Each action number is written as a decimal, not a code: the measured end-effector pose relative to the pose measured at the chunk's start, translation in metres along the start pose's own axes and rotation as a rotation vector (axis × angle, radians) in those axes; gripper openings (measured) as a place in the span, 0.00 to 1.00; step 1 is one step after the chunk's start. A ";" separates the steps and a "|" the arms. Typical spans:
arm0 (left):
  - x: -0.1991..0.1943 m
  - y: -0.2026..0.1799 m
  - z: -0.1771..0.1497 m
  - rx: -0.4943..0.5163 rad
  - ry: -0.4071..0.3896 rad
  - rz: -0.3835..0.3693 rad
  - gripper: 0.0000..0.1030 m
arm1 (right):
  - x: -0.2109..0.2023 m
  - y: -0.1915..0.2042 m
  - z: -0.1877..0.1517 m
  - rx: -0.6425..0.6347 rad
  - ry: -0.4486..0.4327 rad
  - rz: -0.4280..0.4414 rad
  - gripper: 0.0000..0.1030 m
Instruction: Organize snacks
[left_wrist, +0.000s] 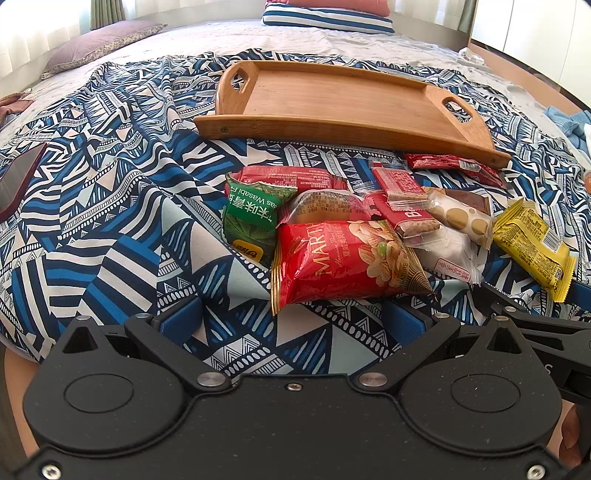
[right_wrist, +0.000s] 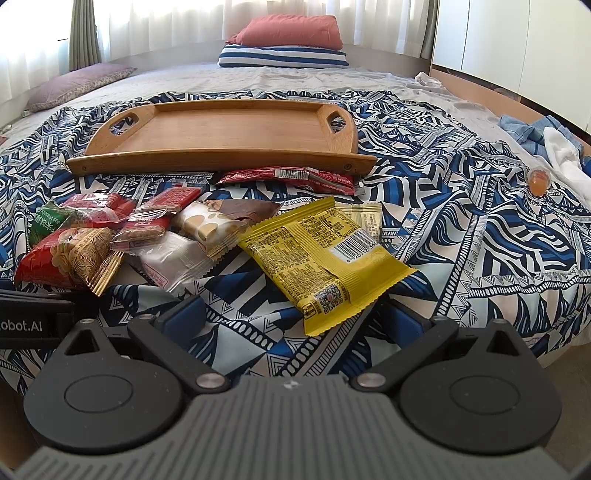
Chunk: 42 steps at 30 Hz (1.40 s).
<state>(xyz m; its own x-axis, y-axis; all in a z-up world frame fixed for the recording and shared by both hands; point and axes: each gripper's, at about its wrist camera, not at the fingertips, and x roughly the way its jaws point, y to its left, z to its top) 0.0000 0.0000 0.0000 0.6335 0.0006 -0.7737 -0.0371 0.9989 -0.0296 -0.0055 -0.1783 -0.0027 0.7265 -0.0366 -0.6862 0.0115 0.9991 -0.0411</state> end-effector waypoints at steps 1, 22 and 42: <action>0.000 0.000 0.000 0.000 0.000 0.000 1.00 | 0.000 0.000 0.000 0.000 0.000 0.000 1.00; 0.001 0.000 0.004 0.013 0.006 -0.002 1.00 | -0.001 0.001 -0.005 -0.007 -0.023 -0.003 1.00; -0.021 0.002 -0.011 0.047 -0.145 -0.046 1.00 | -0.018 -0.014 -0.015 0.011 -0.138 0.051 1.00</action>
<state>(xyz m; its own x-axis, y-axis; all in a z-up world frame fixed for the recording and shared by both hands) -0.0220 0.0014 0.0091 0.7387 -0.0421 -0.6727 0.0291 0.9991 -0.0306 -0.0293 -0.1921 -0.0005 0.8141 0.0172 -0.5805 -0.0212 0.9998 -0.0002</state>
